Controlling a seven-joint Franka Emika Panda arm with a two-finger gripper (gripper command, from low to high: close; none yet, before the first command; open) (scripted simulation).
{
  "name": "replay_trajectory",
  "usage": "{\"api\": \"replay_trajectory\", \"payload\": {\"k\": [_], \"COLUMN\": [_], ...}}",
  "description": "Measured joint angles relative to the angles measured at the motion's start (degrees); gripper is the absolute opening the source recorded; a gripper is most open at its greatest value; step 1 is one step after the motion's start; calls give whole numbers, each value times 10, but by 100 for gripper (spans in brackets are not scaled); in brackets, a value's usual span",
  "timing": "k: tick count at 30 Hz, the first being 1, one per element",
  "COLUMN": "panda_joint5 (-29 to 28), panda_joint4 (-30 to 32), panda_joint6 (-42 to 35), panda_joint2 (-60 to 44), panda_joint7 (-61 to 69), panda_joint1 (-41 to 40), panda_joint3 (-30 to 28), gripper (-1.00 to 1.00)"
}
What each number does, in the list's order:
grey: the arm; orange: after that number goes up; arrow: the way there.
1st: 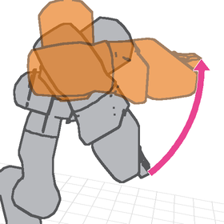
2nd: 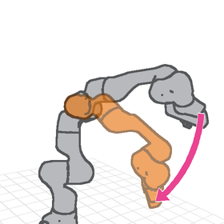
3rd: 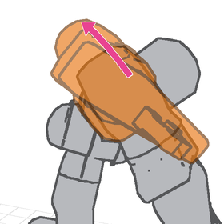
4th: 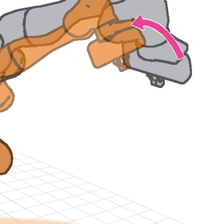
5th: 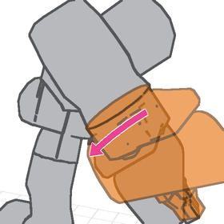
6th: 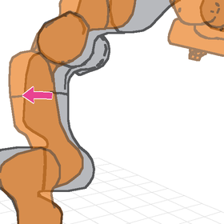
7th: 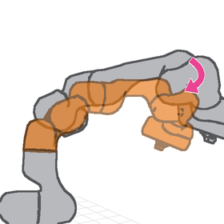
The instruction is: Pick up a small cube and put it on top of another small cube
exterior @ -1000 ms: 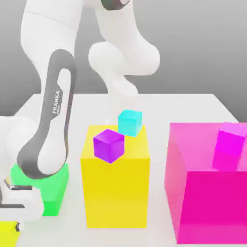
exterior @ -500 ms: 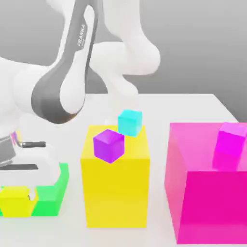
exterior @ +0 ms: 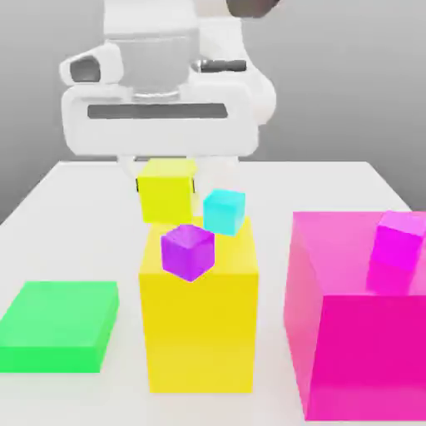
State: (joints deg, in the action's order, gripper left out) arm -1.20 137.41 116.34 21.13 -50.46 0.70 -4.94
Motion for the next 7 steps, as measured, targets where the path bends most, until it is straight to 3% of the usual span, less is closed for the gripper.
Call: {"api": "replay_trajectory", "payload": {"k": [2,3,7], "panda_joint5": [-2,-2,-2], "panda_joint4": [29,44,44], "panda_joint6": [38,60,60], "panda_joint2": [-9,-16,-16], "panda_joint7": [-5,-6,-6], "panda_joint1": [-1,-1,-1], "panda_joint3": [3,3,3], "gripper": [-100,100,100]}}
